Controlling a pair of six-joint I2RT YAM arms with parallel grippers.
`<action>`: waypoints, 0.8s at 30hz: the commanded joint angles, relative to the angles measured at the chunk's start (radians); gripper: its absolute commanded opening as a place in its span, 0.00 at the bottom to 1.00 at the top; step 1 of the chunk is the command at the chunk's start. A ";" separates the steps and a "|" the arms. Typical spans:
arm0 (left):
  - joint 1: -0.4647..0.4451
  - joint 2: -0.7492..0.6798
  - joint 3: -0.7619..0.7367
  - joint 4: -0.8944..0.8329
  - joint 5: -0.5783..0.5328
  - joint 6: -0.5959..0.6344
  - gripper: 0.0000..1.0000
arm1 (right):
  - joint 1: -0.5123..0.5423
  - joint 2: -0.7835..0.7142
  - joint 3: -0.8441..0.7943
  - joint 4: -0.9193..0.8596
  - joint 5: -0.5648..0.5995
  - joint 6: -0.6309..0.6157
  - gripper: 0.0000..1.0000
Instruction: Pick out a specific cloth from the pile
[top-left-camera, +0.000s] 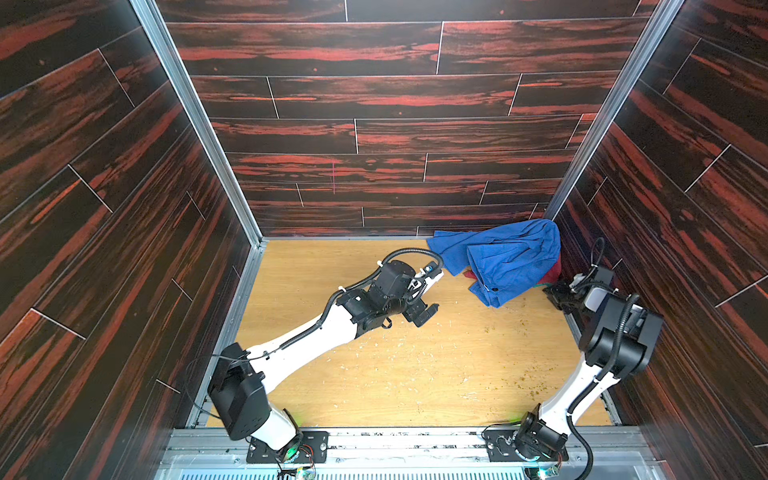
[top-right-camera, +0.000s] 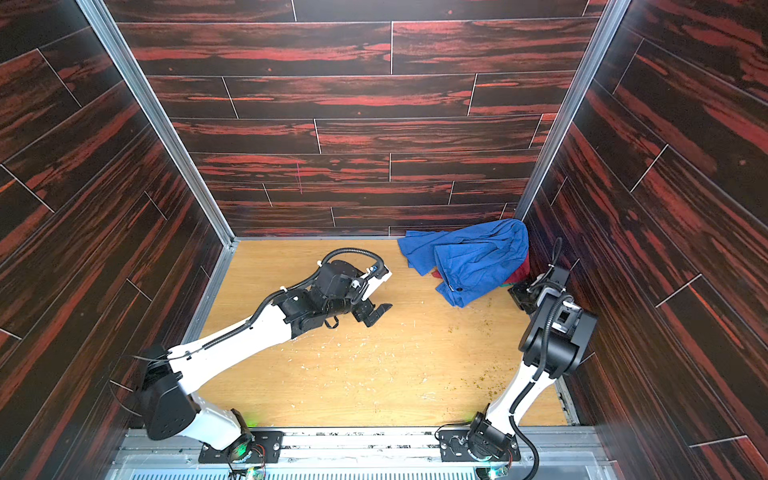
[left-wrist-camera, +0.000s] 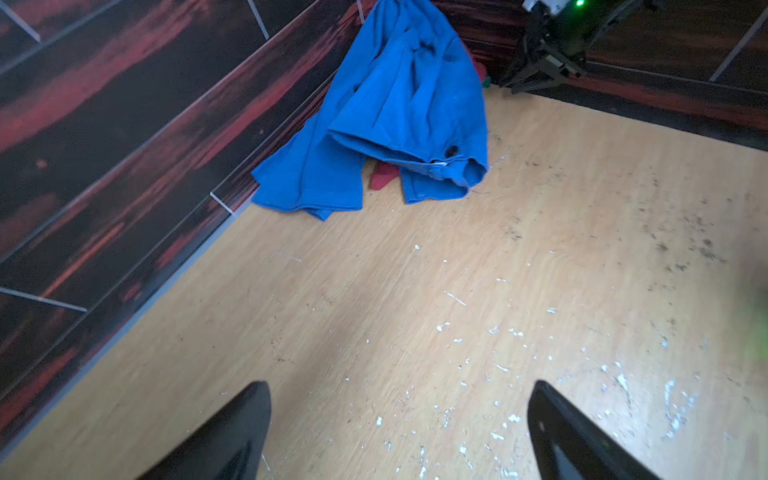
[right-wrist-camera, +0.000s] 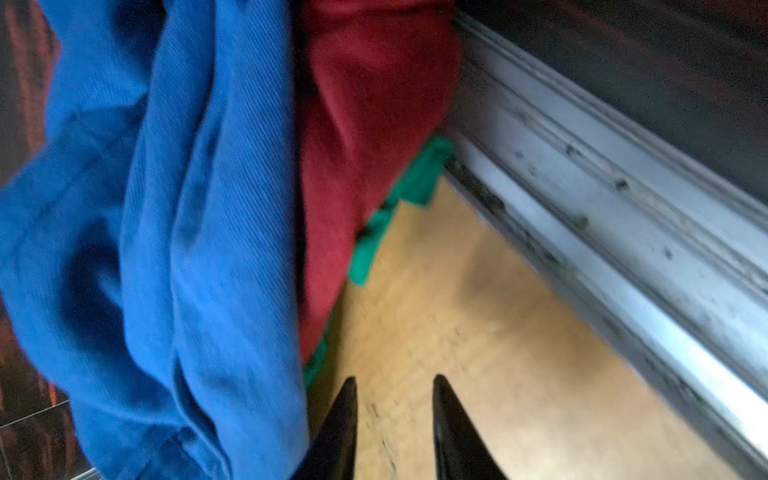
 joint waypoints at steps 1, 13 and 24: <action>0.017 -0.001 -0.009 0.063 0.020 -0.050 0.99 | 0.007 0.067 0.081 -0.062 0.038 0.010 0.31; 0.052 -0.003 -0.037 0.090 -0.017 -0.093 0.99 | 0.064 0.145 0.238 -0.224 0.153 -0.050 0.26; 0.059 -0.010 -0.057 0.101 -0.027 -0.103 0.99 | 0.113 0.242 0.425 -0.433 0.292 -0.263 0.24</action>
